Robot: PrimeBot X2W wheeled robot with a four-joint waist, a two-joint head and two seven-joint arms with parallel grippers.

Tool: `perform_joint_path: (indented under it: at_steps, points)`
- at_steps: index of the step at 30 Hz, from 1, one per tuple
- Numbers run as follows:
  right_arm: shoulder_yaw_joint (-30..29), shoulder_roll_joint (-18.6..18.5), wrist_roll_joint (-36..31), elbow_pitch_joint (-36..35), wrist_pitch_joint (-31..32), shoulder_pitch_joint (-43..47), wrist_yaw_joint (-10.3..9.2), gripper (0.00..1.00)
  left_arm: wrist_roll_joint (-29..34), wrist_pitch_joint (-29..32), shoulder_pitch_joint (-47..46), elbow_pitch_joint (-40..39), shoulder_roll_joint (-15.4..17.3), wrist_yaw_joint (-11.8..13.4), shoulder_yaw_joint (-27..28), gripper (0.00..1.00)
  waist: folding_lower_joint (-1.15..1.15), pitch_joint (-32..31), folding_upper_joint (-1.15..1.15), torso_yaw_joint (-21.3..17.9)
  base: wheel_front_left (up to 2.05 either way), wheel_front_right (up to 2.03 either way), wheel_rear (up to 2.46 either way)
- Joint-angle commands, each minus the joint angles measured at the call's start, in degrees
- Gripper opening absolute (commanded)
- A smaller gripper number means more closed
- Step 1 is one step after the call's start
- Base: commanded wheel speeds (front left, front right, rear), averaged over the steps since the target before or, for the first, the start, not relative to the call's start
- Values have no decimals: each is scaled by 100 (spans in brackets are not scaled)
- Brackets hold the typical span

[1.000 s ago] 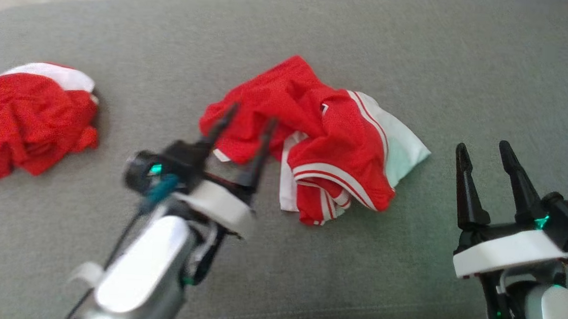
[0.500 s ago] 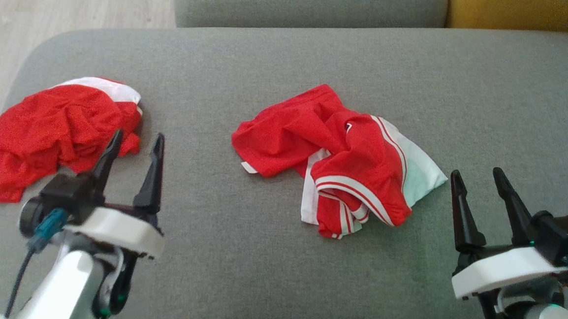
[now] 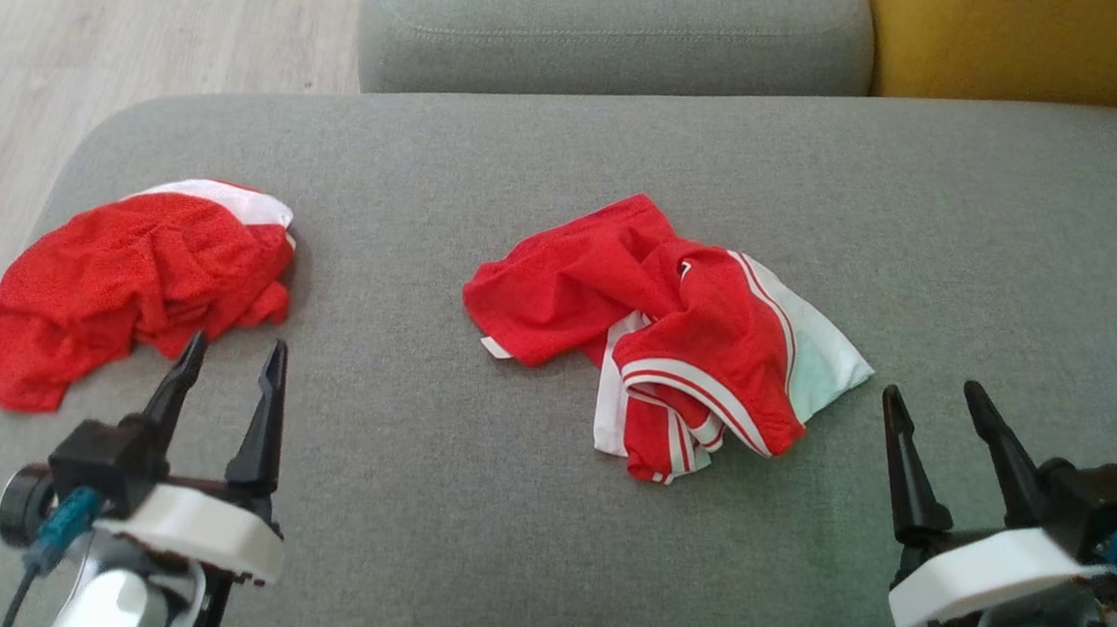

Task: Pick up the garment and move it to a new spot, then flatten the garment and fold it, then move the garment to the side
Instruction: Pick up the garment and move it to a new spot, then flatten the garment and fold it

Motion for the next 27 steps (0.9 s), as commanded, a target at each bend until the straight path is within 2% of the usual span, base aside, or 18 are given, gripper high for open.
perform_joint_path:
  at_steps: [1,6,20,27]
  points:
    - [121,-29,-33,-231,23,-119,24,100,62,-69,-199,-225,107,59,286,100,0,-15,0,2,0,0,0]
    - [96,-29,-26,-250,43,-86,24,100,162,-70,-80,-247,56,127,328,100,0,-30,0,11,0,0,0]
    - [121,-29,-28,-257,58,-117,24,100,231,-70,-146,-161,21,54,286,100,0,4,0,33,0,0,0]
    - [430,-29,-75,-117,186,-171,24,100,285,-69,-303,-176,-6,60,218,100,0,166,0,137,0,0,0]
